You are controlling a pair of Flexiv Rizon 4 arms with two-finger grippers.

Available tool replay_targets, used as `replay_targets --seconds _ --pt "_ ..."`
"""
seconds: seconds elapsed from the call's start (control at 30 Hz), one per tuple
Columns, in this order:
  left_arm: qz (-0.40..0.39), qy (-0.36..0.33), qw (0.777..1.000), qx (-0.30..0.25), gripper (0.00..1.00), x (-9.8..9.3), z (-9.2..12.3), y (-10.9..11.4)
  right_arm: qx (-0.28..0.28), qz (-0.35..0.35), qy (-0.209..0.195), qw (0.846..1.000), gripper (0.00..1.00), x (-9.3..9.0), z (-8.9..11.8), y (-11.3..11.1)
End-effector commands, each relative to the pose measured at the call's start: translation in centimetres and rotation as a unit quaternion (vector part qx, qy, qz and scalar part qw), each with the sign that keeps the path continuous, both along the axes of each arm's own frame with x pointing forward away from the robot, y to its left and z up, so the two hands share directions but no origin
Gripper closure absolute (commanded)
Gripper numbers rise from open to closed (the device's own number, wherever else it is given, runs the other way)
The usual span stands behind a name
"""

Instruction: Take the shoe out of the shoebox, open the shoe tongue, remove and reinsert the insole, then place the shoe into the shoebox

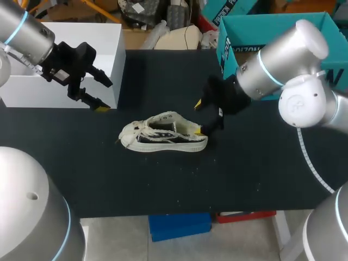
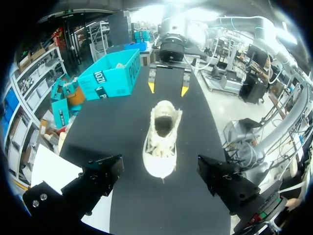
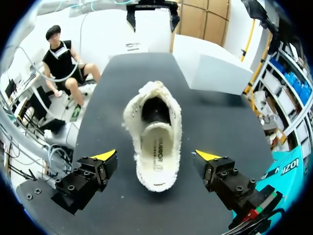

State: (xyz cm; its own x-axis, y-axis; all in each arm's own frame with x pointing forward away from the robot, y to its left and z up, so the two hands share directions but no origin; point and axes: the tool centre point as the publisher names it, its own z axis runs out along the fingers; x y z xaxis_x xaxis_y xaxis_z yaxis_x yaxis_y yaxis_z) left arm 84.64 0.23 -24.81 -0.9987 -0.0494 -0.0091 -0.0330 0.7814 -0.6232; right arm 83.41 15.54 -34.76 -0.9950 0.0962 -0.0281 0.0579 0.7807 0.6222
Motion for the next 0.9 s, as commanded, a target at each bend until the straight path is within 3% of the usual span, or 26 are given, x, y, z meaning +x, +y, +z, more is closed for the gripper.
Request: replay_targets --seconds 0.03,0.33,0.9 --pt "0.000 -0.002 1.000 -0.001 0.00 0.0 -0.1 0.0 0.055 -0.004 -0.008 0.998 0.00 -0.5 -1.5 0.1" --pt "0.000 -0.002 1.000 -0.001 0.00 0.0 -0.1 0.0 0.093 0.004 -0.016 0.996 0.00 0.2 -3.2 -0.2" --pt "0.000 -0.002 1.000 -0.001 0.00 0.0 -0.1 0.0 0.122 0.006 0.010 0.992 0.00 0.9 -6.3 0.3"
